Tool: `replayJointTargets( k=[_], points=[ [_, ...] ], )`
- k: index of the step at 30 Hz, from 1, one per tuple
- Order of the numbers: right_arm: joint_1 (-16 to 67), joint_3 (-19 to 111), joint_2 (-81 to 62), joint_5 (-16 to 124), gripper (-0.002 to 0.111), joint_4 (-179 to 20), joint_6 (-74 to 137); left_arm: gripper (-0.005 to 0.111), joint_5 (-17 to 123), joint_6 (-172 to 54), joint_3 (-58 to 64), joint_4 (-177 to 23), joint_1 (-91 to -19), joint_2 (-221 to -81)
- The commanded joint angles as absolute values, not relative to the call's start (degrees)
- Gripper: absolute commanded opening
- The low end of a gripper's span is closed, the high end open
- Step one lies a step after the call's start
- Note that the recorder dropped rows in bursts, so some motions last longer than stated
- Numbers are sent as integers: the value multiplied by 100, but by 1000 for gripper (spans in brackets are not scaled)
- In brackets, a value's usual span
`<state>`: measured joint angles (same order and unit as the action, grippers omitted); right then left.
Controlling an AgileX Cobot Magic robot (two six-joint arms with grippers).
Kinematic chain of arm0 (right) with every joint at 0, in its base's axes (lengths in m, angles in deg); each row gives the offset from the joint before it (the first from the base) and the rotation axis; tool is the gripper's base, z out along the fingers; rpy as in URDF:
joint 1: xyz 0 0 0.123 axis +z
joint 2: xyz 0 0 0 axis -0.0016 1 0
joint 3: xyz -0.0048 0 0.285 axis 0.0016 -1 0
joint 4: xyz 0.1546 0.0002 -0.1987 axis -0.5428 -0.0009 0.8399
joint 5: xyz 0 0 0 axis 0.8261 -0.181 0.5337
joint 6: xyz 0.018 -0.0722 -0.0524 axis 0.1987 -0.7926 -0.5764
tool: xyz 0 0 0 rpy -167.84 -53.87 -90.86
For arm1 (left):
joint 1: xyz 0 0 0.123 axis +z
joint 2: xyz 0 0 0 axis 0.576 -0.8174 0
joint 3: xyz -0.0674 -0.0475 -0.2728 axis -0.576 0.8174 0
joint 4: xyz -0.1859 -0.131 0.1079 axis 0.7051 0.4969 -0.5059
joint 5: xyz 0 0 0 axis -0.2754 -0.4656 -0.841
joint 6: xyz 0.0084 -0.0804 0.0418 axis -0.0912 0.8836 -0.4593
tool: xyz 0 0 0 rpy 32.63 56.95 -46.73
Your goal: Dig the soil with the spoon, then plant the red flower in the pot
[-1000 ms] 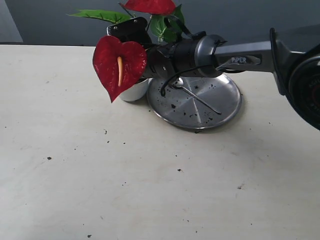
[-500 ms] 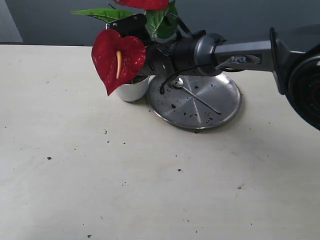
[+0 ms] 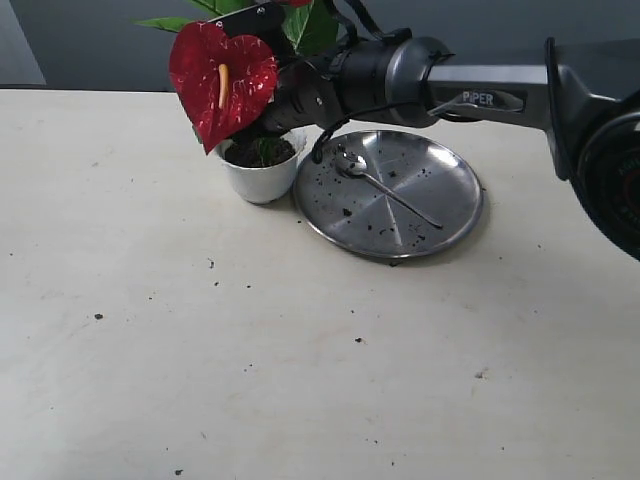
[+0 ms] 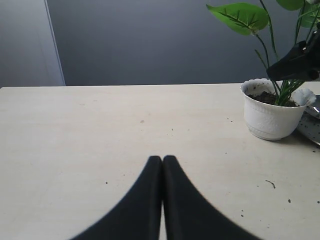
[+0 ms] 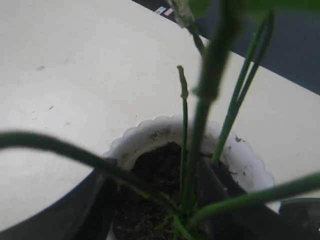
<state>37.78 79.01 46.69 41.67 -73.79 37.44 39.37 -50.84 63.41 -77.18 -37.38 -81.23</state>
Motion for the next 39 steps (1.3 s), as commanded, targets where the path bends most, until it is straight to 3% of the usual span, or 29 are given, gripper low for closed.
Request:
replayJointTargets(
  k=[1, 21, 39],
  points=[
    [3763, 7946, 4618, 3951, 47, -7336, 3658, 1, 3934, -5082, 6364, -7680, -3766, -8097],
    [3763, 7946, 4219, 2738, 47, -7337, 3658, 1, 3934, -5082, 6364, -7680, -3766, -8097],
    [3763, 7946, 3969, 2556, 47, -7358, 3503, 1, 3934, -5082, 6364, -7680, -3766, -8097]
  ],
)
